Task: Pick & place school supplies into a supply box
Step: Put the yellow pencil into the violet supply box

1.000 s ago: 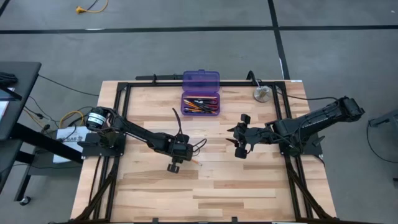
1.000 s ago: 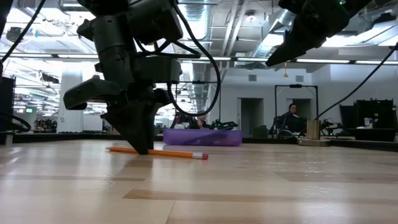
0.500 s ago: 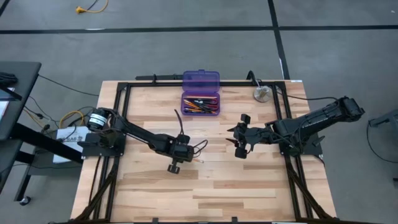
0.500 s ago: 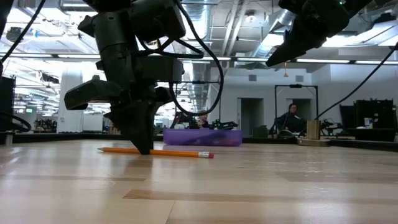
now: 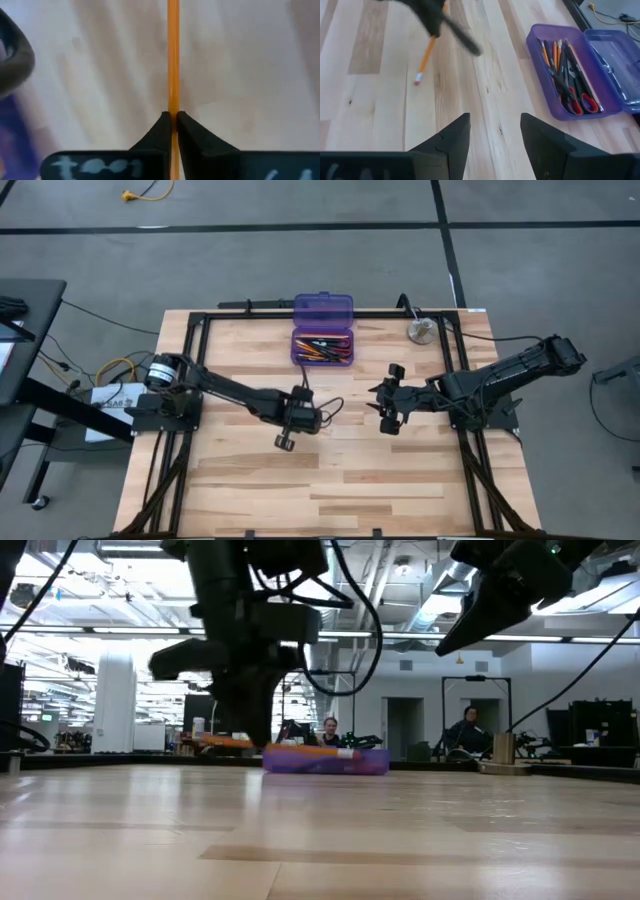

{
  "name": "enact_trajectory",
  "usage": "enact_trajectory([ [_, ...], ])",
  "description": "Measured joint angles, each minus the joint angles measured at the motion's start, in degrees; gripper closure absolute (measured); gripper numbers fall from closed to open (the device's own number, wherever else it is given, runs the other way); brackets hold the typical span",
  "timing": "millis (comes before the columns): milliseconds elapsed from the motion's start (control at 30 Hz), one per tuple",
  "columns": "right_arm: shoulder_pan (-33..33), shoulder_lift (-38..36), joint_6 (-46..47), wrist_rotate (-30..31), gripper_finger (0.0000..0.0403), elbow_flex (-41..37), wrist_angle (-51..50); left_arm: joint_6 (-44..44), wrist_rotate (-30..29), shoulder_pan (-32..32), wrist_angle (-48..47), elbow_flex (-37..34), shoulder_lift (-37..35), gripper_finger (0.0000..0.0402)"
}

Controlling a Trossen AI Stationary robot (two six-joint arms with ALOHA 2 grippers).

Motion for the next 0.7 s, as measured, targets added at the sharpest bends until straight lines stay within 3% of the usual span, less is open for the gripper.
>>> enact_trajectory([
  [267,0.3,0.0,0.0,-0.1,0.0234,0.0,-4.1,5.7,-3.3,6.0,-8.2,7.3,-0.8,0.0398],
  [533,3.9,0.0,-0.1,-0.1,0.0234,0.0,-5.2,12.5,-2.5,16.8,-8.5,11.7,-5.2,0.04],
  [700,6.5,0.0,0.4,-0.1,0.0234,0.0,-5.1,14.6,10.0,23.3,-7.6,13.8,-6.0,0.0401],
])
